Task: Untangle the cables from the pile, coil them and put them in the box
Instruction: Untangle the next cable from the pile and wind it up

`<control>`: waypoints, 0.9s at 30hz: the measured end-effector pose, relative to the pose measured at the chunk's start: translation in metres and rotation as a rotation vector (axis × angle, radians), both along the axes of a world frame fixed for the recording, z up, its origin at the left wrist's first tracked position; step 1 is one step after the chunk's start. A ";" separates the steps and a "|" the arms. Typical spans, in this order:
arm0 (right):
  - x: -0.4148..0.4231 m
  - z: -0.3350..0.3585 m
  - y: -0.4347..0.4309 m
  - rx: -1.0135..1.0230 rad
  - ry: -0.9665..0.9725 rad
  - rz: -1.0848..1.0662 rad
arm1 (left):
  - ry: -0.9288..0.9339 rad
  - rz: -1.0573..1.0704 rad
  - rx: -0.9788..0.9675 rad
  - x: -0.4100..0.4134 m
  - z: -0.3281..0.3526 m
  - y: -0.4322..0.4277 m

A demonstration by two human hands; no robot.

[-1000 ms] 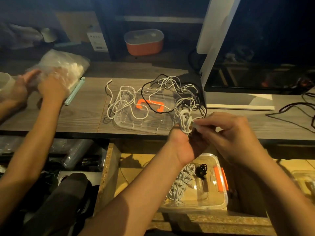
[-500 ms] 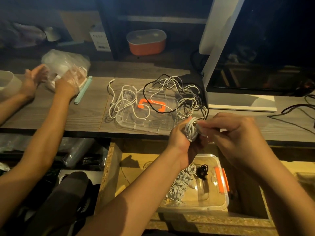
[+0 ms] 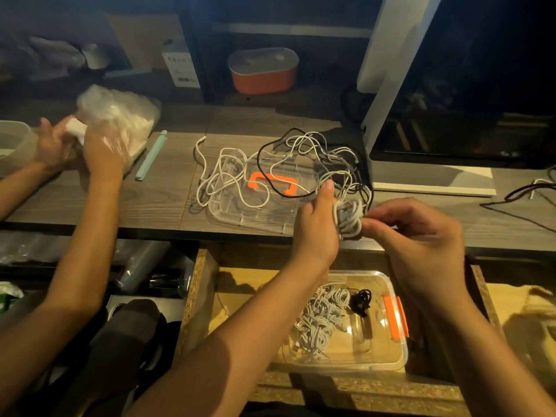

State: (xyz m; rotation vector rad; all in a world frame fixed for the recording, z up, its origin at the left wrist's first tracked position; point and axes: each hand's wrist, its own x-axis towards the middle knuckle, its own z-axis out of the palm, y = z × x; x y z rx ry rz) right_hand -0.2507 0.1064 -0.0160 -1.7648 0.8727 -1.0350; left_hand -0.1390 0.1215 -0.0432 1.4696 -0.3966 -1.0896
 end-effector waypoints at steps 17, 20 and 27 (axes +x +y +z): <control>-0.002 -0.021 -0.008 0.020 0.417 0.225 | -0.643 -0.100 0.095 0.013 -0.028 0.007; 0.003 -0.033 -0.011 0.016 0.438 0.085 | -0.755 -0.098 0.086 0.011 -0.038 0.006; 0.011 -0.060 -0.007 -0.442 0.465 0.022 | -0.710 -0.119 0.169 0.009 -0.046 -0.009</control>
